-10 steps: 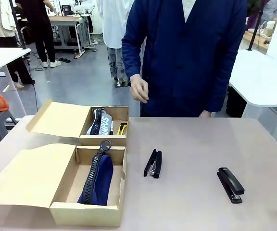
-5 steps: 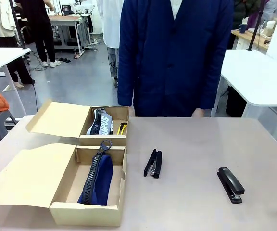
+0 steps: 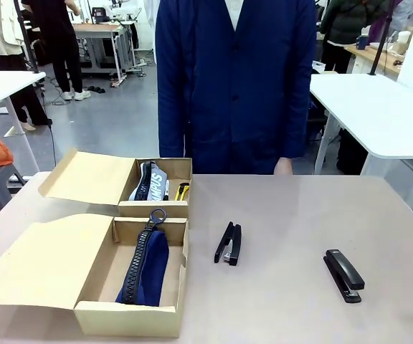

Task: Place items inside the box.
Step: Pick up a Pencil pouch or Stapler and place it inside the Mailer Box closest to the robot.

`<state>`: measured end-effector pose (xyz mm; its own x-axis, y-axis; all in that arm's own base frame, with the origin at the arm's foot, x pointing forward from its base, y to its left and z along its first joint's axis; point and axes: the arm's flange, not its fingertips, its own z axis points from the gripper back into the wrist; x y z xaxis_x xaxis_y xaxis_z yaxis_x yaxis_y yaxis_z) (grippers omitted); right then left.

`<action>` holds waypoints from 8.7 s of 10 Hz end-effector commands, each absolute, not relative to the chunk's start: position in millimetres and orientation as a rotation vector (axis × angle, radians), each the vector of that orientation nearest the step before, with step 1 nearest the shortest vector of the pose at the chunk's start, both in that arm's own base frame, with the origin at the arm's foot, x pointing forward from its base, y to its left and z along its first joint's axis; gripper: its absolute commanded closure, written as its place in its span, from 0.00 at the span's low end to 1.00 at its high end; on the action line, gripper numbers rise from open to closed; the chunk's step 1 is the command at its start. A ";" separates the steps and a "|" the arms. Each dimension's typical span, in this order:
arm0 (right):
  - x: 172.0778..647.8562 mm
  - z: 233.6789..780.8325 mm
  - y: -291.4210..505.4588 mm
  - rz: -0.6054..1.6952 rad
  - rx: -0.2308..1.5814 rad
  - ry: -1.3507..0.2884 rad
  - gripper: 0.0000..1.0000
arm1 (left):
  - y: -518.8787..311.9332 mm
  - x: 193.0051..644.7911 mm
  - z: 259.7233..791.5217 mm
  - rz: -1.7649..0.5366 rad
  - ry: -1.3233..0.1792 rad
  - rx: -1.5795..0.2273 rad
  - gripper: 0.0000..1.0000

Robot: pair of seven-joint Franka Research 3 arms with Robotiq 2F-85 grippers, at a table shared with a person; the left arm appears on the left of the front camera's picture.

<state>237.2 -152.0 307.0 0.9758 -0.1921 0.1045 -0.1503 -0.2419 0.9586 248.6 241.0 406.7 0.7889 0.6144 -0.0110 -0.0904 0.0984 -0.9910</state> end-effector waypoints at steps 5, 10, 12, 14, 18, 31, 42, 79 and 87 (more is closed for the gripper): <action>254.3 369.2 -95.7 0.093 1.376 -0.176 0.00 | 237.0 246.8 407.1 0.530 -0.481 -1.394 0.00; 266.5 407.2 84.3 0.227 0.058 0.061 0.00 | 237.0 246.8 407.1 0.530 -0.481 -1.394 0.00; 242.6 419.3 85.0 0.176 -0.136 -0.011 0.00 | 237.0 246.8 407.1 0.530 -0.481 -1.394 0.00; 326.6 458.9 74.5 0.182 0.638 -0.087 0.00 | 237.0 246.8 407.1 0.530 -0.481 -1.394 0.00; 327.4 442.3 114.9 0.115 0.197 -0.008 0.00 | 237.0 246.8 407.1 0.530 -0.481 -1.394 0.00; 361.7 297.2 112.1 0.221 0.075 0.264 0.00 | 237.0 246.8 407.1 0.530 -0.481 -1.394 0.00; 367.2 292.3 118.8 0.238 0.028 0.298 1.00 | 237.0 246.8 407.1 0.530 -0.481 -1.394 0.00; 286.1 462.9 258.8 0.352 0.534 0.229 0.00 | 237.0 246.8 407.1 0.530 -0.481 -1.394 0.00; 206.7 334.1 -38.9 -0.084 1.082 -0.008 0.00 | 237.0 246.8 407.1 0.530 -0.481 -1.394 0.00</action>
